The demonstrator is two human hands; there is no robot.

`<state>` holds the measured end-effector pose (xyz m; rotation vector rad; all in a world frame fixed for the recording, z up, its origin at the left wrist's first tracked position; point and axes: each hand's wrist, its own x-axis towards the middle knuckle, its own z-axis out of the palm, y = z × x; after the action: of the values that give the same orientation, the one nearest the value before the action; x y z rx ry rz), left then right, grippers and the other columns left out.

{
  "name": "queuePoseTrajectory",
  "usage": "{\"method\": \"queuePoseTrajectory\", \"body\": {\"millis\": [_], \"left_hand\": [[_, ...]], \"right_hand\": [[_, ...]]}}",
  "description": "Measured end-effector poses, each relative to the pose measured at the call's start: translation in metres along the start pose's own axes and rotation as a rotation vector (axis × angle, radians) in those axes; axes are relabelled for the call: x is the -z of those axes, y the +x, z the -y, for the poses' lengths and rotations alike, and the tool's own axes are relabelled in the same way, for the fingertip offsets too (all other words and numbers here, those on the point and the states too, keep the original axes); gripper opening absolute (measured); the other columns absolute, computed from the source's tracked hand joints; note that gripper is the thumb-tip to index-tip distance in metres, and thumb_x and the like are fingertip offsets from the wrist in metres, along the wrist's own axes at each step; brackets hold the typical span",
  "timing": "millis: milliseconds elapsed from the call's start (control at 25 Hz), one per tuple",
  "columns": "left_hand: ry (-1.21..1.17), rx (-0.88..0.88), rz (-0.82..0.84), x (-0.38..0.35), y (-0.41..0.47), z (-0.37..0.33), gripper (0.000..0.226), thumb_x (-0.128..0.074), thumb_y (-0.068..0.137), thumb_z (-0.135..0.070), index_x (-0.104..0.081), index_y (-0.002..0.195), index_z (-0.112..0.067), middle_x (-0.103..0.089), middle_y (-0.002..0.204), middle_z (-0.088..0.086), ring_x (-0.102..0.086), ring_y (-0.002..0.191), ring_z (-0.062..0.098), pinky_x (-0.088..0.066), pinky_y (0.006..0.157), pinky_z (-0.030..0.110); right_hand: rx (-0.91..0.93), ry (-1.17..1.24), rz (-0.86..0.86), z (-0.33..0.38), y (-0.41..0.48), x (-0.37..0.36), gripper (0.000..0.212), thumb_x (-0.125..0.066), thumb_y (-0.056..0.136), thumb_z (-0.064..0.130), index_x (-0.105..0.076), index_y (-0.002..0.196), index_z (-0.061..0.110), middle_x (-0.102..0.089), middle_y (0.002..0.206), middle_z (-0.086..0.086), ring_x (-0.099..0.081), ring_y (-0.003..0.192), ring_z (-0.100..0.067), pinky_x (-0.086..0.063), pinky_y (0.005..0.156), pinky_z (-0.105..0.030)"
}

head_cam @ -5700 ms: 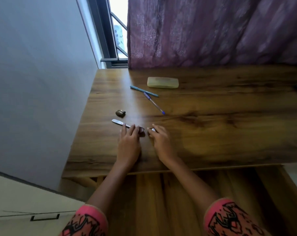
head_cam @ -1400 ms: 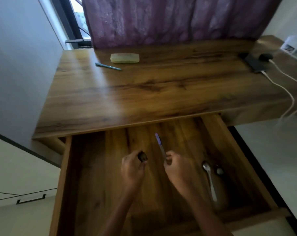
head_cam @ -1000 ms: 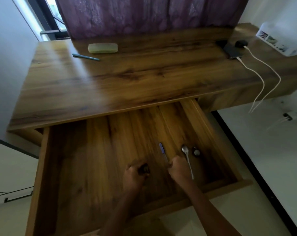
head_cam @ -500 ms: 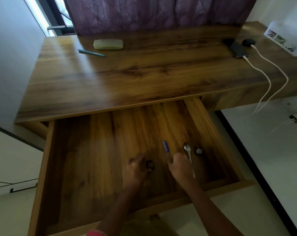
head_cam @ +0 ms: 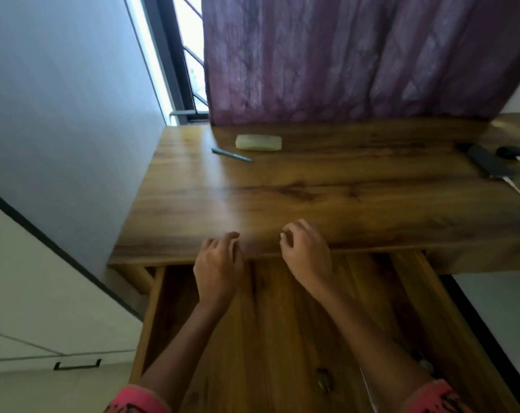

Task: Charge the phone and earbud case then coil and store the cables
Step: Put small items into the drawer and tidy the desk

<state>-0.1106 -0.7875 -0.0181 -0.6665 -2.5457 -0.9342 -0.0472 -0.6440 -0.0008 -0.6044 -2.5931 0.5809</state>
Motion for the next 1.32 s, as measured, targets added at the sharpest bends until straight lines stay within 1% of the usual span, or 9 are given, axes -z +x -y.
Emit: {"method": "queuePoseTrajectory", "body": {"millis": [160, 320, 480, 600, 720, 840, 1040, 1200, 1320], "left_hand": [[0.049, 0.041, 0.134, -0.006, 0.09, 0.031, 0.026, -0.057, 0.086, -0.014, -0.063, 0.112, -0.012, -0.068, 0.105, 0.009, -0.059, 0.101, 0.027, -0.047, 0.072, 0.035], [0.137, 0.012, 0.252, -0.041, 0.179, 0.065, 0.036, -0.052, 0.09, -0.02, -0.051, 0.126, -0.019, -0.06, 0.122, 0.003, -0.048, 0.116, 0.021, -0.047, 0.079, 0.036], [0.244, -0.133, 0.357, -0.085, 0.25, 0.094, 0.057, -0.045, 0.088, 0.002, -0.038, 0.138, -0.025, -0.037, 0.146, -0.001, -0.035, 0.129, 0.022, -0.047, 0.083, 0.035], [0.343, -0.253, 0.55, -0.104, 0.295, 0.111, 0.075, -0.061, 0.084, -0.01, -0.023, 0.145, -0.032, -0.012, 0.157, 0.002, -0.021, 0.14, 0.025, -0.04, 0.099, 0.039], [0.385, -0.352, 0.724, -0.121, 0.335, 0.116, 0.099, -0.075, 0.073, -0.022, -0.011, 0.147, -0.032, 0.001, 0.158, 0.0, -0.017, 0.14, 0.029, -0.033, 0.106, 0.04], [0.435, -0.389, 0.85, -0.134, 0.355, 0.118, 0.103, -0.078, 0.071, -0.026, -0.01, 0.148, -0.027, -0.015, 0.156, 0.003, -0.022, 0.138, 0.03, -0.029, 0.108, 0.038], [0.274, -0.346, 0.831, -0.137, 0.344, 0.133, 0.067, -0.074, 0.075, -0.02, -0.045, 0.135, -0.022, -0.049, 0.138, 0.006, -0.045, 0.125, 0.026, -0.037, 0.102, 0.035], [0.021, -0.191, 0.693, -0.124, 0.297, 0.131, 0.037, -0.059, 0.085, -0.017, -0.056, 0.121, -0.021, -0.06, 0.124, 0.009, -0.058, 0.109, 0.026, -0.044, 0.092, 0.033], [-0.125, 0.015, 0.578, -0.109, 0.246, 0.112, 0.022, -0.057, 0.088, -0.019, -0.063, 0.108, -0.014, -0.059, 0.128, 0.007, -0.059, 0.103, 0.019, -0.04, 0.078, 0.022]], "right_hand": [[0.024, -0.037, 0.03, 0.01, 0.091, -0.037, 0.028, -0.061, 0.086, 0.02, -0.06, 0.112, 0.008, -0.054, 0.121, -0.009, -0.046, 0.117, -0.025, -0.037, 0.096, -0.033], [-0.029, -0.119, 0.092, 0.001, 0.189, -0.073, 0.057, -0.063, 0.086, 0.027, -0.042, 0.136, 0.009, -0.027, 0.151, -0.009, -0.027, 0.137, -0.025, -0.025, 0.111, -0.034], [0.049, -0.309, 0.192, -0.012, 0.271, -0.102, 0.099, -0.077, 0.071, 0.029, -0.017, 0.147, 0.01, 0.004, 0.157, -0.013, -0.002, 0.144, -0.027, -0.011, 0.116, -0.039], [0.133, -0.461, 0.317, -0.015, 0.31, -0.108, 0.14, -0.089, 0.047, 0.036, 0.007, 0.148, 0.022, 0.025, 0.153, -0.009, 0.018, 0.142, -0.029, -0.003, 0.114, -0.048], [0.149, -0.565, 0.46, -0.02, 0.343, -0.117, 0.155, -0.091, 0.033, 0.044, 0.017, 0.144, 0.033, 0.037, 0.148, -0.007, 0.03, 0.137, -0.031, 0.004, 0.112, -0.054], [0.053, -0.549, 0.633, -0.025, 0.361, -0.121, 0.152, -0.091, 0.035, 0.043, 0.016, 0.142, 0.041, 0.033, 0.149, -0.008, 0.027, 0.138, -0.032, 0.004, 0.114, -0.055], [0.04, -0.527, 0.622, -0.025, 0.351, -0.117, 0.14, -0.089, 0.041, 0.045, 0.006, 0.144, 0.043, 0.008, 0.157, -0.009, 0.004, 0.143, -0.034, -0.007, 0.115, -0.051], [0.063, -0.461, 0.488, -0.018, 0.321, -0.104, 0.102, -0.077, 0.065, 0.048, -0.013, 0.144, 0.045, -0.027, 0.149, -0.008, -0.023, 0.133, -0.031, -0.027, 0.105, -0.044], [0.035, -0.379, 0.41, -0.013, 0.287, -0.097, 0.071, -0.062, 0.085, 0.039, -0.021, 0.142, 0.045, -0.036, 0.142, -0.011, -0.029, 0.13, -0.032, -0.032, 0.103, -0.043]]}}
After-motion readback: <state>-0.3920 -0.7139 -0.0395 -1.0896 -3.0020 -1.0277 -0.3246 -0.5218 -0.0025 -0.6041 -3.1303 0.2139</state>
